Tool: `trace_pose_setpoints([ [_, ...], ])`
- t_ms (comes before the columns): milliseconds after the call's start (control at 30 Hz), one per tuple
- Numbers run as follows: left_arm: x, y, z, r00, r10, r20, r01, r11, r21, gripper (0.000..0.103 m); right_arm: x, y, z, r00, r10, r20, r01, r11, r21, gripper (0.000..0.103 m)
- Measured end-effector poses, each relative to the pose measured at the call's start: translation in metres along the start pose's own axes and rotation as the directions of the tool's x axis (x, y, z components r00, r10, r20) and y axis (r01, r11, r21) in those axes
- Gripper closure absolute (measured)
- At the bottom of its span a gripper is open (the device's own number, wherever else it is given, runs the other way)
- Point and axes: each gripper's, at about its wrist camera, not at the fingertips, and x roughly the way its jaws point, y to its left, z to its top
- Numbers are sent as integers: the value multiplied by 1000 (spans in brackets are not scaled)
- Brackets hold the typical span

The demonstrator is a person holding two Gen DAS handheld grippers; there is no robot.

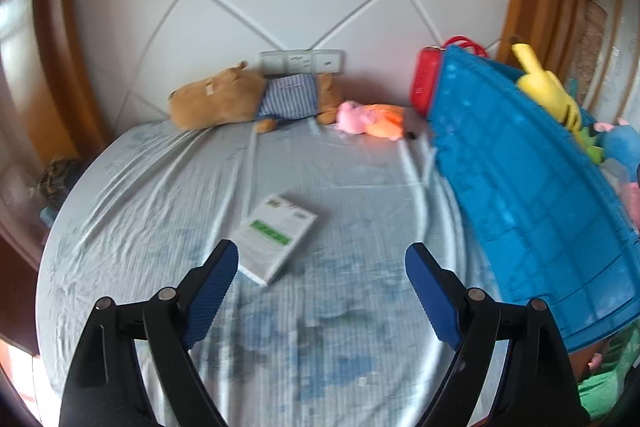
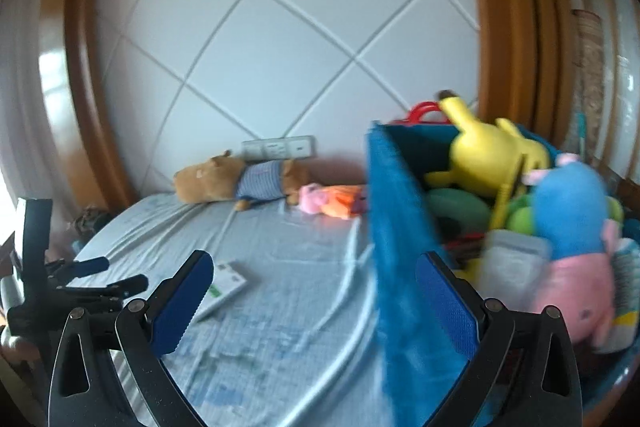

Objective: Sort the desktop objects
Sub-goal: 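Withdraw both open tools from the blue crate toward the white box on the bed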

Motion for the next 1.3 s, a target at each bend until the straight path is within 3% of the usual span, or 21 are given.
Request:
trace_pose_setpoints([
  [200,20,69,-10,996,75,-55,-79,994,-81,17,53,52,-10,992,82,-96,-85,996,-33,0],
  [367,41,104,-21,990,107,-94,-122,979,-166,17,128,75,-19,961,162,-225,-179,982,-54,4],
  [400,47,107,-23,989,111,-102,-128,975,-179,17,144,78,-22,951,180,-252,-200,978,-58,8],
  [467,66,113,-26,983,126,-134,-152,966,-208,17,175,82,-29,928,214,-304,-241,969,-56,28],
  [600,100,127,-30,975,156,-160,-192,950,-246,17,241,87,-52,866,258,-428,-306,951,-46,52],
  [667,118,135,-31,970,169,-172,-209,945,-251,17,268,90,-69,834,269,-482,-324,945,-34,70],
  [800,165,155,-27,952,231,-203,-267,947,-176,26,302,100,-101,784,273,-557,-337,941,-13,73],
  [900,211,173,-21,942,245,-230,-272,957,-96,38,324,110,-122,762,267,-590,-318,948,20,73],
  [1000,256,181,-19,940,220,-260,-234,972,-26,55,341,120,-136,760,252,-599,-280,959,48,73],
  [1100,287,182,-20,945,189,-267,-188,982,30,56,359,129,-147,765,223,-604,-238,970,57,73],
  [1200,312,180,-26,937,173,-304,-157,985,78,56,370,133,-154,769,194,-609,-196,979,65,73],
  [1300,311,178,-29,947,124,-297,-105,991,78,60,377,142,-160,763,212,-610,-200,976,89,73],
])
